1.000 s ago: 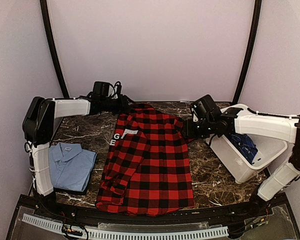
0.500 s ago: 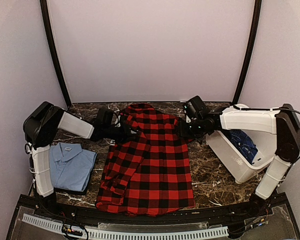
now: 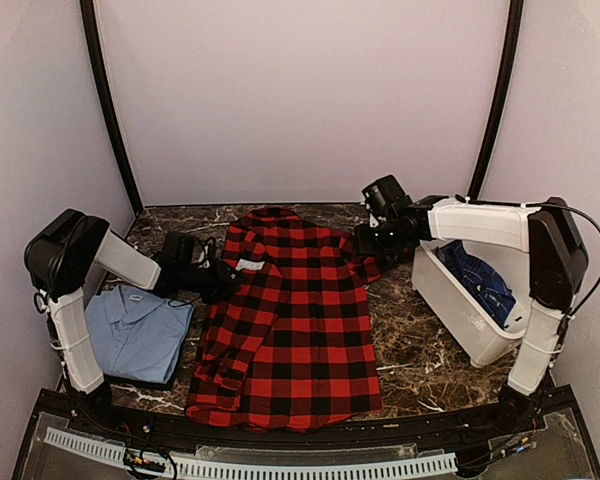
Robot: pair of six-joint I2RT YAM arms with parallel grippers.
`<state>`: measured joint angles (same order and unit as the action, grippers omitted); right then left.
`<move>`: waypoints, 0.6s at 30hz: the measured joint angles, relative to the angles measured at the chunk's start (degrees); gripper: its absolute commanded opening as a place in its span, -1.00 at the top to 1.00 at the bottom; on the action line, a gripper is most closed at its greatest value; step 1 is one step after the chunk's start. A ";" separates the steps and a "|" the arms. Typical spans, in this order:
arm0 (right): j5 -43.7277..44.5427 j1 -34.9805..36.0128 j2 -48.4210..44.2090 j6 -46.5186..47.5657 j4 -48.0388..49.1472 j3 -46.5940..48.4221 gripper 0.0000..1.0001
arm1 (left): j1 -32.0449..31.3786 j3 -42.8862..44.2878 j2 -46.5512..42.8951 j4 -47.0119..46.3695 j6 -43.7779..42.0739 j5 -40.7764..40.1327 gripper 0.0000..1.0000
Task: Fold and stack the long sleeve shirts
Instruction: Pick up the sleeve from the center of the board.
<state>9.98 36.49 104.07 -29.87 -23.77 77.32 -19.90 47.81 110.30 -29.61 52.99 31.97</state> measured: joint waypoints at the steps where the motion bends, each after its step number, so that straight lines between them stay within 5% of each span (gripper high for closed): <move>1: 0.48 -0.44 0.70 0.46 -0.26 1.31 -0.13 | 0.28 -0.09 -0.26 0.52 -0.31 0.00 0.28; 18: 23.15 -5.86 24.83 10.51 -14.64 32.24 -0.22 | 0.68 0.17 -1.62 4.22 -2.89 0.52 0.28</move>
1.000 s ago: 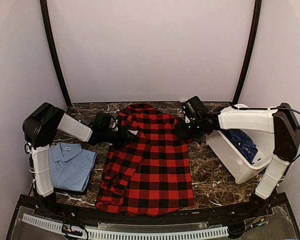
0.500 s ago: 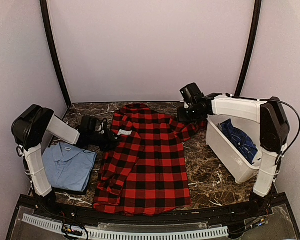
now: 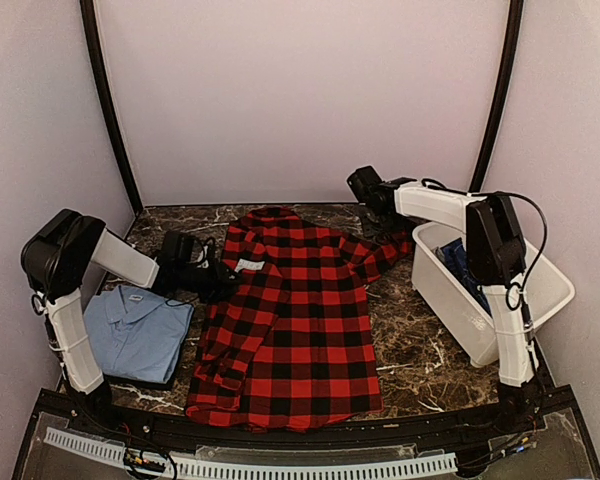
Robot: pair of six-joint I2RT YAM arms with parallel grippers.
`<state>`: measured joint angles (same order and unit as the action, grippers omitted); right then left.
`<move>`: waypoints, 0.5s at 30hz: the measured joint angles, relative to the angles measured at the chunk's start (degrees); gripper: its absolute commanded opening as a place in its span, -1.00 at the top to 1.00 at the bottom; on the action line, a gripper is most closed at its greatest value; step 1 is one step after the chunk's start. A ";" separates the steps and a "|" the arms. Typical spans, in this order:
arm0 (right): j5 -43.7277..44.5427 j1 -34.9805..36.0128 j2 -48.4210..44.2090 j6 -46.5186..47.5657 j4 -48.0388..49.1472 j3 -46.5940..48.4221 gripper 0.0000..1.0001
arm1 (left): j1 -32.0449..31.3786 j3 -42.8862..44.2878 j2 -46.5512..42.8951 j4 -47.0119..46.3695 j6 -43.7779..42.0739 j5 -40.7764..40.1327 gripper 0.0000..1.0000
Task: Fold and stack the long sleeve shirts
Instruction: Pick up the sleeve from the center of the board.
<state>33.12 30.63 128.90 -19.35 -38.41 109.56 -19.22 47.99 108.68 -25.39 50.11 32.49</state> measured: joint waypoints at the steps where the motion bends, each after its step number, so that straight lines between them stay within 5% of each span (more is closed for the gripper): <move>1: 0.83 -0.48 1.66 0.26 -1.27 1.68 -0.24 | 0.00 0.02 -0.04 0.20 -0.02 0.07 0.28; 7: 4.39 -2.97 8.07 1.09 -6.21 8.63 -0.21 | 0.00 0.11 -0.57 1.31 -0.15 0.20 0.28; 15: 6.40 -5.18 10.95 2.80 -8.92 9.42 0.19 | 0.00 0.11 -1.03 1.77 -0.17 0.74 0.29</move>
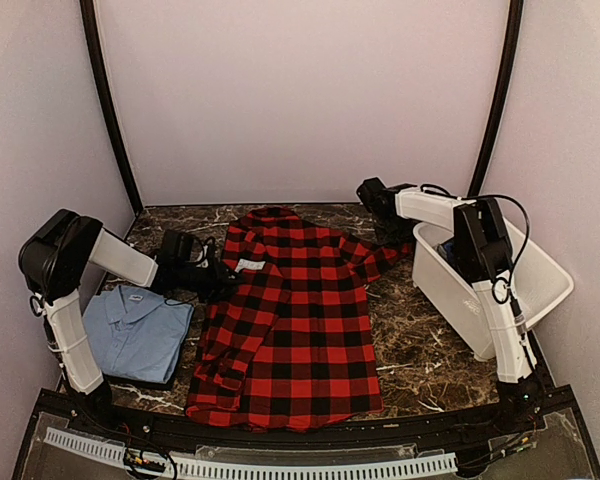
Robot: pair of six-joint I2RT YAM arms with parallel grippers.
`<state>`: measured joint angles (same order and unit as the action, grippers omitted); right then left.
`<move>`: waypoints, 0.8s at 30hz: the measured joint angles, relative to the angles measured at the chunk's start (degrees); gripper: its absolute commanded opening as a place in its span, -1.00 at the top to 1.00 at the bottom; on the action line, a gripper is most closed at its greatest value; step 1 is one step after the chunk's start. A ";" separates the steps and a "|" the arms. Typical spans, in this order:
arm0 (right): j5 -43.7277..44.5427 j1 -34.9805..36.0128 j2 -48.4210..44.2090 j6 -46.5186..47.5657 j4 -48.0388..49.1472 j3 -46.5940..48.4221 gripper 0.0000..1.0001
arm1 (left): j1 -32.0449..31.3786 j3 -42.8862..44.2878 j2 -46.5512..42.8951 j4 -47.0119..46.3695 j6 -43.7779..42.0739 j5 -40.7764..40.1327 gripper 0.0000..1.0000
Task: Fold and stack the long sleeve shirts
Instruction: Pick up the sleeve from the center of the board.
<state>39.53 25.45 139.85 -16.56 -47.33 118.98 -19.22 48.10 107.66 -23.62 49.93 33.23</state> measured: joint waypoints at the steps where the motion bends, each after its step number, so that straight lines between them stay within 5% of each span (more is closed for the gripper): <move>1: 0.09 -0.07 0.28 0.22 -0.04 0.02 0.25 | 0.00 0.00 0.00 0.04 0.00 0.00 0.29; 9: -0.44 -0.28 0.81 3.21 1.88 0.81 1.00 | 0.00 0.00 0.00 0.04 0.00 0.26 0.29; 24: -9.79 4.59 -11.43 6.08 13.62 -7.23 1.00 | 0.00 0.00 0.00 0.02 0.00 0.72 0.29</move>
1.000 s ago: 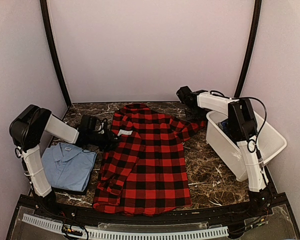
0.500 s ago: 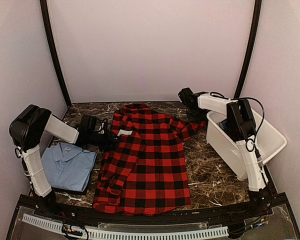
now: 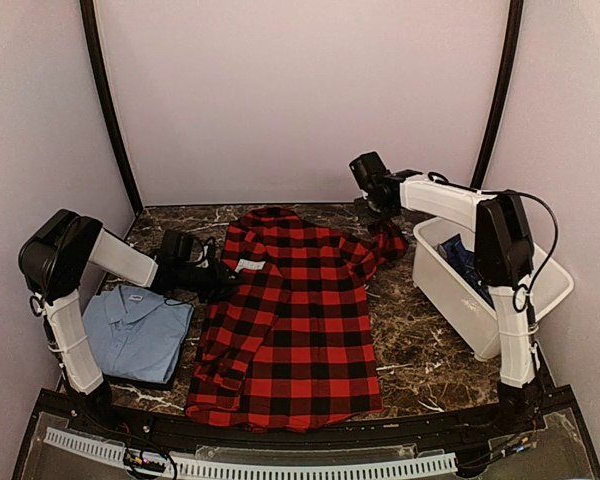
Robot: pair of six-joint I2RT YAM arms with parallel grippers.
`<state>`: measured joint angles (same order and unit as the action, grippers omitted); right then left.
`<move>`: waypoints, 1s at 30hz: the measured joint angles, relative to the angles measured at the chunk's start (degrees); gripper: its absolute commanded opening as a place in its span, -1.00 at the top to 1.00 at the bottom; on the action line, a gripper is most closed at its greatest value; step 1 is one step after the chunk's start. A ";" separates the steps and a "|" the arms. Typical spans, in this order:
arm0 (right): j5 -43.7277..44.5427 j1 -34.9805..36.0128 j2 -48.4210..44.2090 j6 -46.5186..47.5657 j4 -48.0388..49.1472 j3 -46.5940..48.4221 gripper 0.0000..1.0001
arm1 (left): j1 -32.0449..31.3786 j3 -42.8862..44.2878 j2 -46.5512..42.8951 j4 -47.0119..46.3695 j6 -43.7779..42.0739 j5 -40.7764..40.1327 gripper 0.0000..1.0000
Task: Fold and stack the long sleeve shirts
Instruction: Pick up the sleeve from the center of the board, then place the sleeve at the center of the board.
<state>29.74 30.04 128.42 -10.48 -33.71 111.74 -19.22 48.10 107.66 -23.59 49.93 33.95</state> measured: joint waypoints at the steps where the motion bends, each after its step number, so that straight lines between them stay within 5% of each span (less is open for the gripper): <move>1: -0.76 1.22 -1.88 -0.24 0.83 -1.11 1.00 | 0.00 0.00 -0.02 0.00 0.00 0.09 0.29; 7: -6.47 8.37 -13.57 -5.27 6.78 -12.79 1.00 | 0.00 0.24 -0.46 0.07 -0.02 0.68 0.29; 13: -13.09 12.57 -26.08 -14.05 16.46 -38.66 0.98 | 0.00 0.72 -0.87 0.02 -0.24 1.29 0.29; 17: -14.86 12.37 -28.89 -19.19 18.67 -51.10 0.53 | 0.00 0.72 -0.87 0.07 -0.28 1.62 0.29; 22: -16.02 12.35 -29.38 -21.33 19.15 -53.05 -0.06 | 0.00 0.94 -0.87 0.17 -0.46 1.86 0.28; 30: -15.56 14.32 -35.69 -18.08 19.17 -51.98 -0.37 | 0.00 2.14 -1.09 0.37 -0.90 2.38 0.26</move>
<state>14.17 44.36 92.73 -28.56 -14.55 59.77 -19.22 50.24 106.56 -23.22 49.04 36.34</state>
